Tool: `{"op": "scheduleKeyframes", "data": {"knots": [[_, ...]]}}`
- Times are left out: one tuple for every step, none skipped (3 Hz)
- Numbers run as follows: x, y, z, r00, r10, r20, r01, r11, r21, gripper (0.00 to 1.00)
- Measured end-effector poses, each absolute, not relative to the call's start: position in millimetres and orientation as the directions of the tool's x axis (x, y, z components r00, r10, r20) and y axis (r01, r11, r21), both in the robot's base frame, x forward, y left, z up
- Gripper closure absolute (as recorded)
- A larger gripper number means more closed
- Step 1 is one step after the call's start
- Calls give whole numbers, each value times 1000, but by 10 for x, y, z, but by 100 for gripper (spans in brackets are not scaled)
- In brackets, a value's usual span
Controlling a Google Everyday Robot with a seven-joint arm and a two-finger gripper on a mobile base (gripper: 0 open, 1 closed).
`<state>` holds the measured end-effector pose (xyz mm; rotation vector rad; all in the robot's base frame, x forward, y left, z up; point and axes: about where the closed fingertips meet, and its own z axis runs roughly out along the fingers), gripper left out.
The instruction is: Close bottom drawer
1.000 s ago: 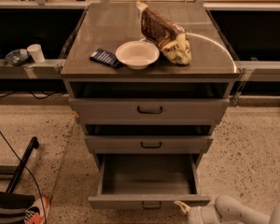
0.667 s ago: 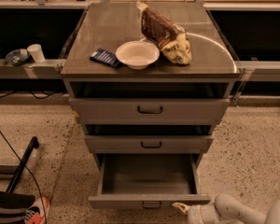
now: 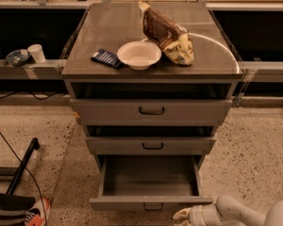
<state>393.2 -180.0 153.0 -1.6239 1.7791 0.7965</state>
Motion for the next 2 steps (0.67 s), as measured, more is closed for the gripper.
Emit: {"op": "scheduleKeyframes", "data": {"knots": [[4031,-1795,1484,-77,-642,-763,-996,79,33,81],[4128,-1798,1432,-74,-640,-765,-996,86,24,81]]}}
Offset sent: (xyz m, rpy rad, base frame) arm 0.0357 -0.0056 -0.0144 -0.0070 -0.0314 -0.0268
